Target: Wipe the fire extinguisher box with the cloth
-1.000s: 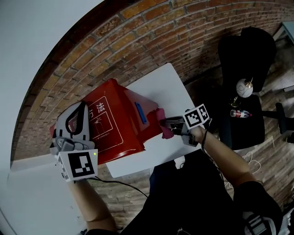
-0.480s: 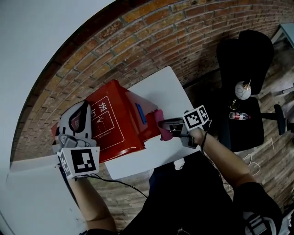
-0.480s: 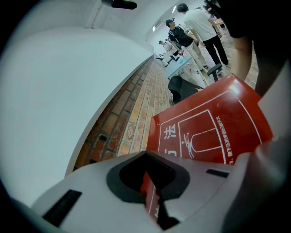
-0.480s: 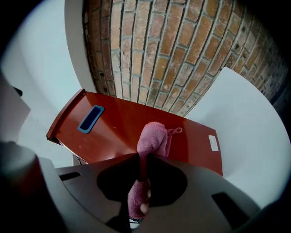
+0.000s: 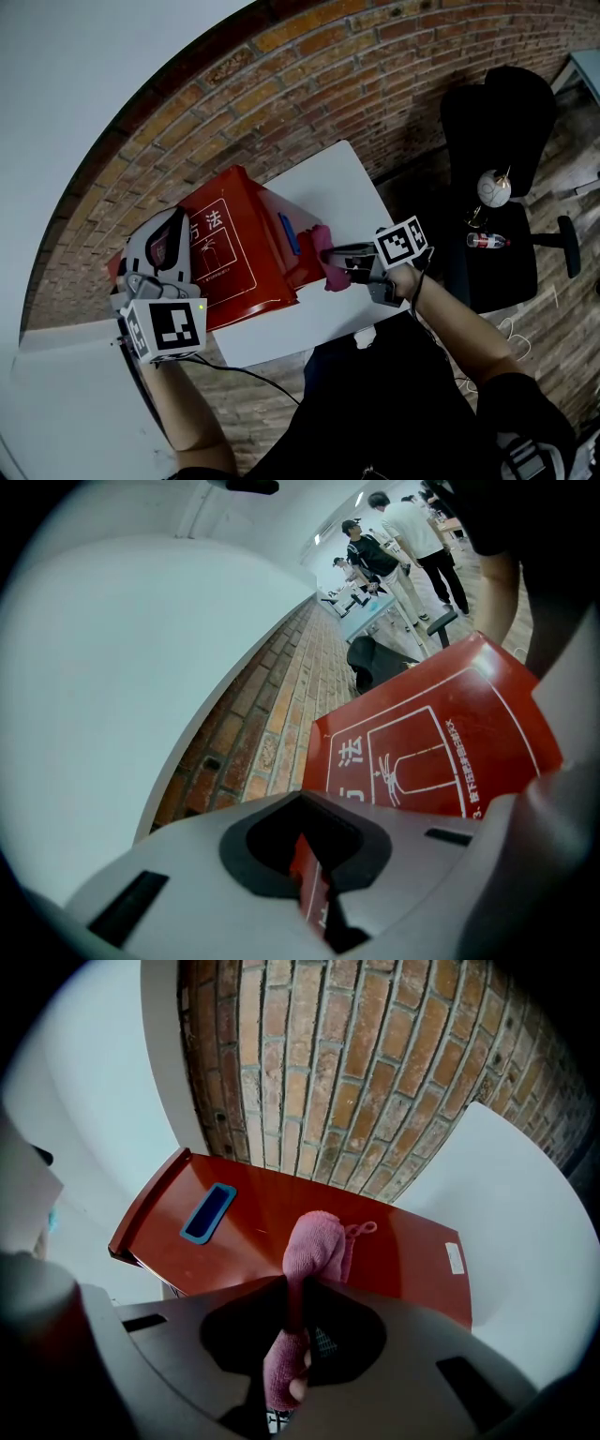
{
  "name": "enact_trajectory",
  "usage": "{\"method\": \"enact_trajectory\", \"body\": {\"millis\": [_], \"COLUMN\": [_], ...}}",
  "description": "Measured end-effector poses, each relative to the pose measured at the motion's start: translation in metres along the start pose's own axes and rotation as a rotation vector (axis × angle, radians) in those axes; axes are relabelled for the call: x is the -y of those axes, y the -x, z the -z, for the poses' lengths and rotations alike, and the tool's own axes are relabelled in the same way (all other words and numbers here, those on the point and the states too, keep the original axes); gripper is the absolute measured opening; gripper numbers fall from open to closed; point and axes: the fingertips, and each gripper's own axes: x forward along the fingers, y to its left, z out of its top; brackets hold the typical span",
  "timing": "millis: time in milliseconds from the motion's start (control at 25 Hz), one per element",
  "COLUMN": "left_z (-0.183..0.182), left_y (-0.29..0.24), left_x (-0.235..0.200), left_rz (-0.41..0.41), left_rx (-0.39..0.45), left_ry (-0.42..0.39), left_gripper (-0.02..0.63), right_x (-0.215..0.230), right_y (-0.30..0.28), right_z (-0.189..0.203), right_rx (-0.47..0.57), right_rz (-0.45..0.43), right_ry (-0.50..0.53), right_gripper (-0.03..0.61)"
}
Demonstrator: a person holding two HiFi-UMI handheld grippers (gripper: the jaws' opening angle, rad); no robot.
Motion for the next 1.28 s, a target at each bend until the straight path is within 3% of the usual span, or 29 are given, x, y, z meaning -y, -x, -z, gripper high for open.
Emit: {"method": "enact_trajectory", "body": {"millis": [1280], "left_z": [0.001], "left_y": [0.0], "left_x": [0.0], "left_rz": [-0.003], "left_rx": [0.0], "left_ry": [-0.003], "left_gripper": [0.02], "right_x": [-0.084], "right_y": [0.006], "right_z": [-0.018], "right_rx": [0.03], "right_rz": [-0.098], "right_ry": [0.038], "right_gripper": [0.061]}}
